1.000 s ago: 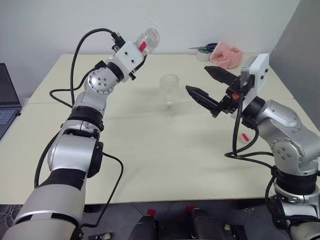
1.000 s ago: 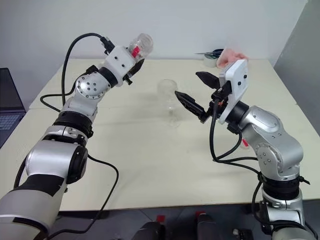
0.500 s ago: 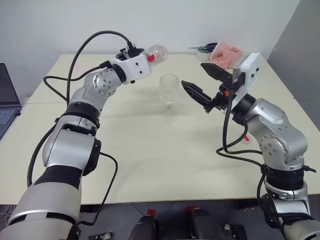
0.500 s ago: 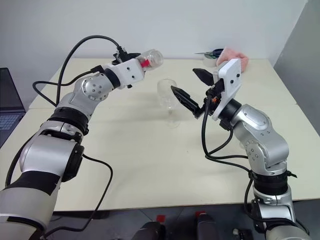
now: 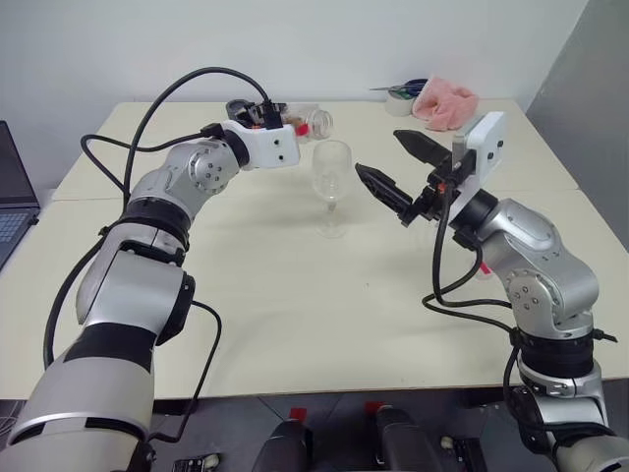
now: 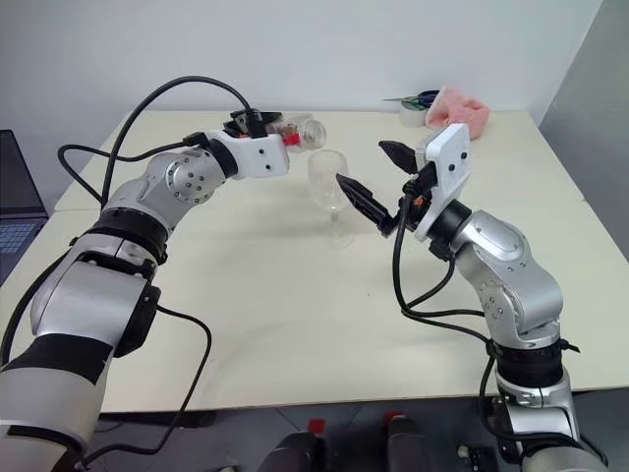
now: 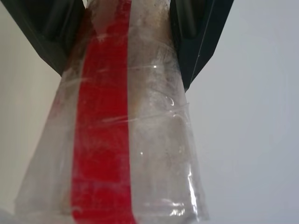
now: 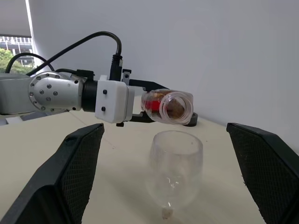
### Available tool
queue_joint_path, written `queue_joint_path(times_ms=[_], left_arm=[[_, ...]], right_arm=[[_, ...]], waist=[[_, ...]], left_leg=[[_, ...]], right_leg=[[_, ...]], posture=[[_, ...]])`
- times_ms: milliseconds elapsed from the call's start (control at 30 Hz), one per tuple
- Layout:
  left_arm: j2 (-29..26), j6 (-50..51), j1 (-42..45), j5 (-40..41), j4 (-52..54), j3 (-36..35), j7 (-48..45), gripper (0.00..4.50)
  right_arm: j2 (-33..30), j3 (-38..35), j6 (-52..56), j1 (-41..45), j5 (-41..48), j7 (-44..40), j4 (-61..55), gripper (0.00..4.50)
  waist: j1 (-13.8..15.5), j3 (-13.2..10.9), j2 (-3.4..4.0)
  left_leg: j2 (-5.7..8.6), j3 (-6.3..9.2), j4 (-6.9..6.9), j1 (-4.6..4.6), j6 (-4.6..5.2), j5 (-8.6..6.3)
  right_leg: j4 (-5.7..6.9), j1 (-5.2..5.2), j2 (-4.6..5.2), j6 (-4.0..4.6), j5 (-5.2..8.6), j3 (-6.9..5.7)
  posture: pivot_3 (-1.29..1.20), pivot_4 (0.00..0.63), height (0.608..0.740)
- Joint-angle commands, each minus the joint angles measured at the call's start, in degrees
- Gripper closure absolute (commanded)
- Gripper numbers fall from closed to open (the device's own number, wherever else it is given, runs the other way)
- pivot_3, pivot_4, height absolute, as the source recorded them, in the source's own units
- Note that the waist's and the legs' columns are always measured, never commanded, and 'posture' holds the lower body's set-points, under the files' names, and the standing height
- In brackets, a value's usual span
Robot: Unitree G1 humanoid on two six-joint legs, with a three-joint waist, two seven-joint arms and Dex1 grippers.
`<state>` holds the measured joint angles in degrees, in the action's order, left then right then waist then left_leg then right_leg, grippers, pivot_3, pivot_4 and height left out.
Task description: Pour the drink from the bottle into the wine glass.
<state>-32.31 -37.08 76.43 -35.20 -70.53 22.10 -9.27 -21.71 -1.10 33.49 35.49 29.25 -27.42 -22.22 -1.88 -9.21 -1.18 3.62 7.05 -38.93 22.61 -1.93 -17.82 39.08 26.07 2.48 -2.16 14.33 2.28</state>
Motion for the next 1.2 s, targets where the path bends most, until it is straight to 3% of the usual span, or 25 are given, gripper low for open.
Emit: queue_joint_path(times_ms=[33, 1200], left_arm=[[-1.06, -0.81, 3.27, -0.68, 0.31, 0.21, 1.91, 2.79], [-2.09, -0.36, 8.19, -7.13, -2.15, 5.26, 6.00, 2.79]], right_arm=[[0.14, -0.82, -1.16, 0.24, 0.19, 0.30, -2.54, 0.00], [0.29, -1.53, -0.98, -0.54, 0.59, 1.91, -2.97, 0.00]], waist=[[-0.02, 0.00, 0.00], [-0.15, 0.00, 0.00]], left_leg=[[0.00, -0.01, 0.00, 0.00, 0.00, 0.00], [0.00, -0.05, -0.02, 0.01, 0.00, 0.00]], right_leg=[[0.00, 0.00, 0.00, 0.00, 0.00, 0.00], [0.03, 0.01, 0.00, 0.00, 0.00, -0.01]], posture=[[0.00, 0.150, 0.740], [0.00, 0.150, 0.740]])
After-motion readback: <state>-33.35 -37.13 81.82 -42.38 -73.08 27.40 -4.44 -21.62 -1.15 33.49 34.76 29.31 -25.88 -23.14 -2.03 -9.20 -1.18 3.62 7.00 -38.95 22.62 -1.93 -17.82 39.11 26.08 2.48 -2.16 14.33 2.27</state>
